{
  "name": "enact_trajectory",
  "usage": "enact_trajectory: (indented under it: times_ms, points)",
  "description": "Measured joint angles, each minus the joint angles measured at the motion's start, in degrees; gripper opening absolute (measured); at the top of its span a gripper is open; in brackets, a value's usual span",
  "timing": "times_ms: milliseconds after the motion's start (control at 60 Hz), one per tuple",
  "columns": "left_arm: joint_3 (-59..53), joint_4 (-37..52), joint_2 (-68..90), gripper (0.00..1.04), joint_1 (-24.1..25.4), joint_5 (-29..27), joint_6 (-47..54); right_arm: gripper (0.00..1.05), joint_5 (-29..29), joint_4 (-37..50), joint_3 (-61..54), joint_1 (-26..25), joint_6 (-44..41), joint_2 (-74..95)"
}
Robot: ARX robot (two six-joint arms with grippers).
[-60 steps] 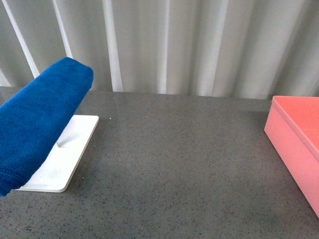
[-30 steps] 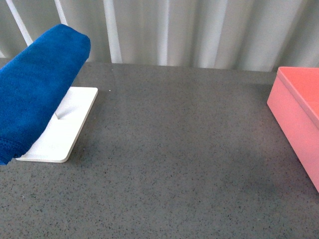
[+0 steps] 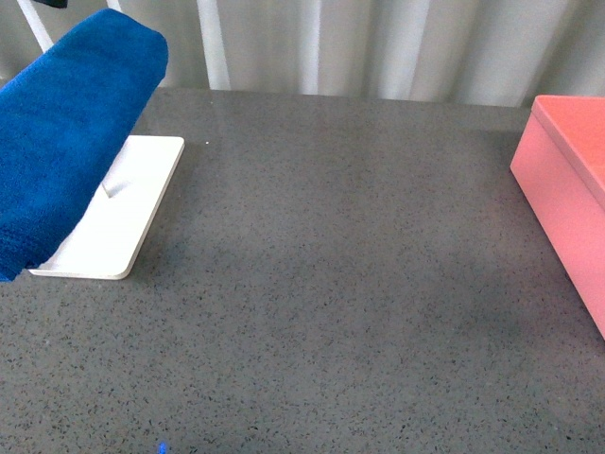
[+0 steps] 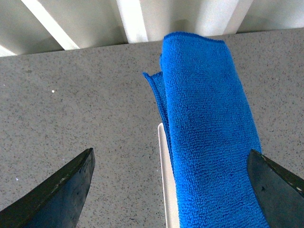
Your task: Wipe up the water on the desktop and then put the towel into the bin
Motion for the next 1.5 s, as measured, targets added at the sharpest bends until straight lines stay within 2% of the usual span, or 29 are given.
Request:
enact_trajectory:
  times_ms: [466,1033,1166,1249,1499]
  points:
    - [-3.8,2.0,2.0,0.98,-2.4,0.2,-1.1,0.98,0.0,0.0,0.0,0.0,0.0,0.0]
    - [-5.4,3.2,3.9,0.98,-2.6,0.6,-4.1,0.98,0.0,0.0,0.0,0.0,0.0,0.0]
    - [-5.7,3.1,3.9,0.78,-2.5,0.9,-5.0,0.98,0.0,0.0,0.0,0.0,0.0,0.0]
    - [-6.1,2.9,3.9,0.58,-2.3,1.9,-5.9,0.98,0.0,0.0,0.0,0.0,0.0,0.0]
    - [-7.1,2.3,2.6,0.2,-1.3,4.2,-7.5,0.98,0.0,0.0,0.0,0.0,0.0,0.0]
